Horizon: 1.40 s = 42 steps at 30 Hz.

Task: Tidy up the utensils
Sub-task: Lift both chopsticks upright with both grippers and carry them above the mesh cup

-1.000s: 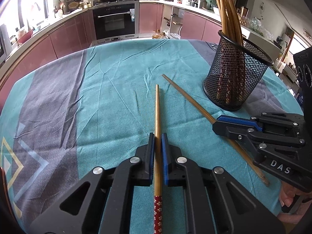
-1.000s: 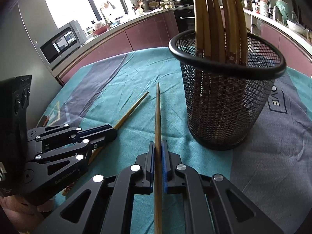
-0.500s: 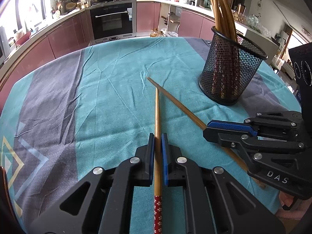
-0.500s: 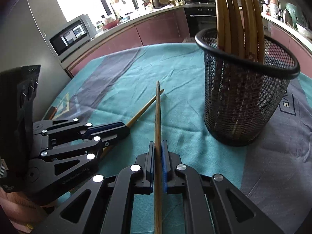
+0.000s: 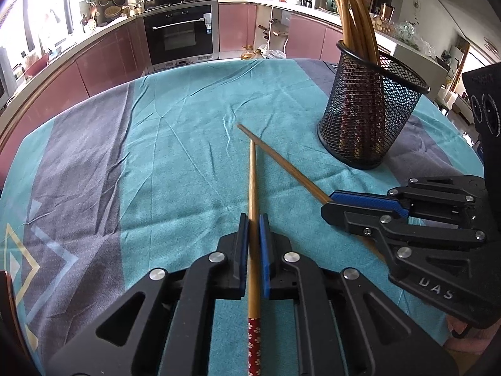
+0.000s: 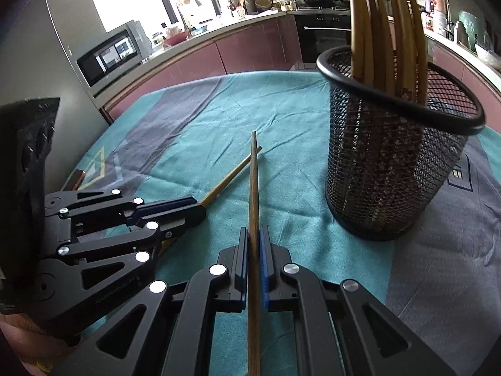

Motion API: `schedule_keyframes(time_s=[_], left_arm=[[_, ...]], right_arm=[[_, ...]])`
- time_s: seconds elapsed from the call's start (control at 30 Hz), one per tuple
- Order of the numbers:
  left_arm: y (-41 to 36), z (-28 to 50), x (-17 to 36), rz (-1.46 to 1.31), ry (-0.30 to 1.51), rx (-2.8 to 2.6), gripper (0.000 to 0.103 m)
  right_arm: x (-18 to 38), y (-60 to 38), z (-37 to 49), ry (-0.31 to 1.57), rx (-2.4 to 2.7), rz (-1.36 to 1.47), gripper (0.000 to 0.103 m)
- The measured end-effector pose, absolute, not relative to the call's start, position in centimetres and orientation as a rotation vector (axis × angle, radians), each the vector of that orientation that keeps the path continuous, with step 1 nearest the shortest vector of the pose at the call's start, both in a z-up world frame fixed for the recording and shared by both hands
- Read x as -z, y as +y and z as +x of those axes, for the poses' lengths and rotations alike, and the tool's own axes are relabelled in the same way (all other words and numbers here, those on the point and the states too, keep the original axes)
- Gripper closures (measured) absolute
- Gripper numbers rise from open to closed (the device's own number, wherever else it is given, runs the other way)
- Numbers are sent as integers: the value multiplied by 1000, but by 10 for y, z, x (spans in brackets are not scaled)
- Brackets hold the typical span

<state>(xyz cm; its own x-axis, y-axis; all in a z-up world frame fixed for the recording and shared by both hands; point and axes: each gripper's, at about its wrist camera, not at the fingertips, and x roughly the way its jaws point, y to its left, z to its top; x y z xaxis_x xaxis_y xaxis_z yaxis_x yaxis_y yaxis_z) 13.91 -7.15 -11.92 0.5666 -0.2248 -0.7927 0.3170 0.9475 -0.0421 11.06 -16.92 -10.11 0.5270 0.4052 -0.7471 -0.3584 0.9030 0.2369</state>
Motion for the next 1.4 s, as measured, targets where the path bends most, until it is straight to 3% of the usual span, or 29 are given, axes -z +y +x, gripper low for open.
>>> schedule_keyframes(time_s=[1.4], left_arm=[[-43, 96, 26, -100, 728, 521, 96]], right_arm=[[10, -222, 65, 601, -507, 170, 97]])
